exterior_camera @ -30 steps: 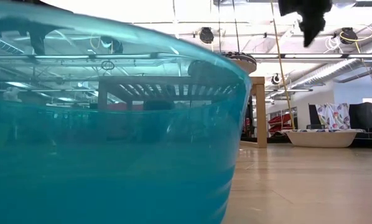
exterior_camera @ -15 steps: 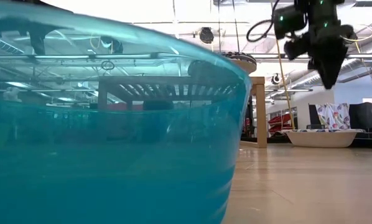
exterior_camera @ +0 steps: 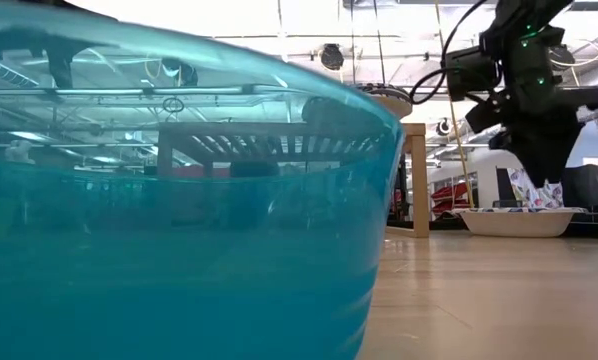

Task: Place and stack bowls onto a shelf
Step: Stack the white bowl on top of the white bowl on the shelf

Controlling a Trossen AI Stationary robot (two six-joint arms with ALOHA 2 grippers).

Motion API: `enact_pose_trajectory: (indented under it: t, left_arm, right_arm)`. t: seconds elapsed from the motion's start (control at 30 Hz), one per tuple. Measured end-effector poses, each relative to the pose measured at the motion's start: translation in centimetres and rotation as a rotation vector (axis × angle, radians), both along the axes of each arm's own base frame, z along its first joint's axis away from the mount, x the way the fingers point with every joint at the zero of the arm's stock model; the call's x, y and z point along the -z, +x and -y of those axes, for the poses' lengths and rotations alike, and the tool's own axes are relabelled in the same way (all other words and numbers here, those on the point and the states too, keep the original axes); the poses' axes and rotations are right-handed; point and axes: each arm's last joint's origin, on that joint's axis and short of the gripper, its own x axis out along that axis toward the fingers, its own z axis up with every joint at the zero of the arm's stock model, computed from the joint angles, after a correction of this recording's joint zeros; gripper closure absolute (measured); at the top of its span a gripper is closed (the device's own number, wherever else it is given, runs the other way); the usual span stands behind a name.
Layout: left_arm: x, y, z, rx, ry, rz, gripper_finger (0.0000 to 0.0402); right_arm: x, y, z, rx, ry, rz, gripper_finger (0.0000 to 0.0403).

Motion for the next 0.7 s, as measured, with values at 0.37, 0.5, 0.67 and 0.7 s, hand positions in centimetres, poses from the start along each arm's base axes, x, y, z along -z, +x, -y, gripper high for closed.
enact_pose_trajectory:
  t: [0.37, 0.5, 0.67, 0.7]
  left_arm:
    - [0.0, 0.0, 0.0, 0.002, -0.008, 0.003, 0.0378]
    - [0.0, 0.0, 0.0, 0.003, -0.008, 0.003, 0.0378]
    - [0.0, 0.0, 0.0, 0.003, -0.01, 0.004, 0.0378]
    - [0.0, 0.0, 0.0, 0.005, -0.015, 0.006, 0.0378]
  right_arm:
    - [1.8, 0.3, 0.2, -0.053, -0.039, 0.065, 0.0261]
    - [2.8, 0.2, 0.1, -0.054, -0.052, 0.074, 0.0261]
    - [4.0, 0.1, 0.4, -0.053, -0.144, 0.068, 0.0261]
    - [4.2, 0.0, 0.4, -0.053, -0.159, 0.063, 0.0261]
